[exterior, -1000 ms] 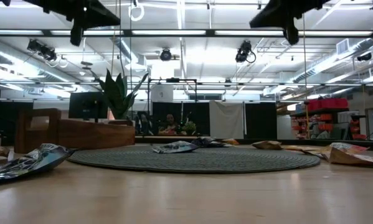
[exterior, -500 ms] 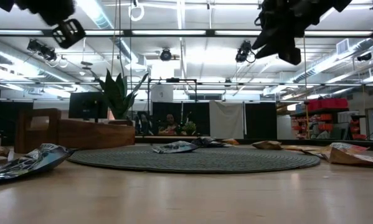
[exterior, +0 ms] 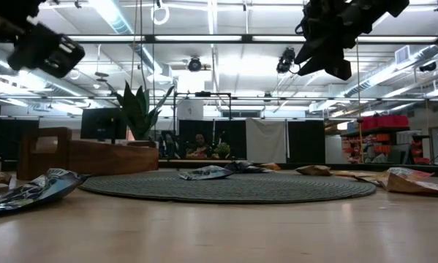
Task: Pick & Place Tea
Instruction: Put the brown tea bag into the top section of the wooden organizer
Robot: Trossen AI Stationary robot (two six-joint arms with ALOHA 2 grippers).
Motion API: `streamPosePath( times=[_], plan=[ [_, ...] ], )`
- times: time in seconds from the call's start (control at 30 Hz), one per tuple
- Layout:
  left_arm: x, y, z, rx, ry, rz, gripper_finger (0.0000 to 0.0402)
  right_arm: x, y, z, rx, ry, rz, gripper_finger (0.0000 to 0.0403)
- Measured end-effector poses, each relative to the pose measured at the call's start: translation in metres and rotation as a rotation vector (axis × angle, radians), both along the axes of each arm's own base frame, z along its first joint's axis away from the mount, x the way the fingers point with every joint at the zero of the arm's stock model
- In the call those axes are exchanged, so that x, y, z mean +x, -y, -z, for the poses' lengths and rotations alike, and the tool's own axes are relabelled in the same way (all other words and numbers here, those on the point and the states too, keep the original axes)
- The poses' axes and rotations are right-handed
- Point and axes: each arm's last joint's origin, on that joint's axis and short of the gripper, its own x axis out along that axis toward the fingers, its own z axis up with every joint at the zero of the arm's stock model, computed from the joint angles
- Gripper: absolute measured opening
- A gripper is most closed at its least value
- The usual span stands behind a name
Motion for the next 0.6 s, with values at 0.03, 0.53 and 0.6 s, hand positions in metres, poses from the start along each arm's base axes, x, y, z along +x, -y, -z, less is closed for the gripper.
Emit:
streamPosePath(
  times=[0.03, 0.53, 0.6],
  plan=[
    [0.002, 0.003, 0.006, 0.052, -0.003, 0.024, 0.0232, 0.000, 0.000, 0.000, -0.002, 0.000, -0.002, 0.0130],
    [0.033, 0.024, 0.062, 0.310, -0.065, 0.141, 0.0236, 0.000, 0.000, 0.000, 0.004, -0.001, -0.011, 0.0130],
    [0.034, 0.025, 0.068, 0.326, -0.090, 0.146, 0.0235, 0.000, 0.000, 0.000, 0.004, -0.001, -0.011, 0.0130]
  ],
)
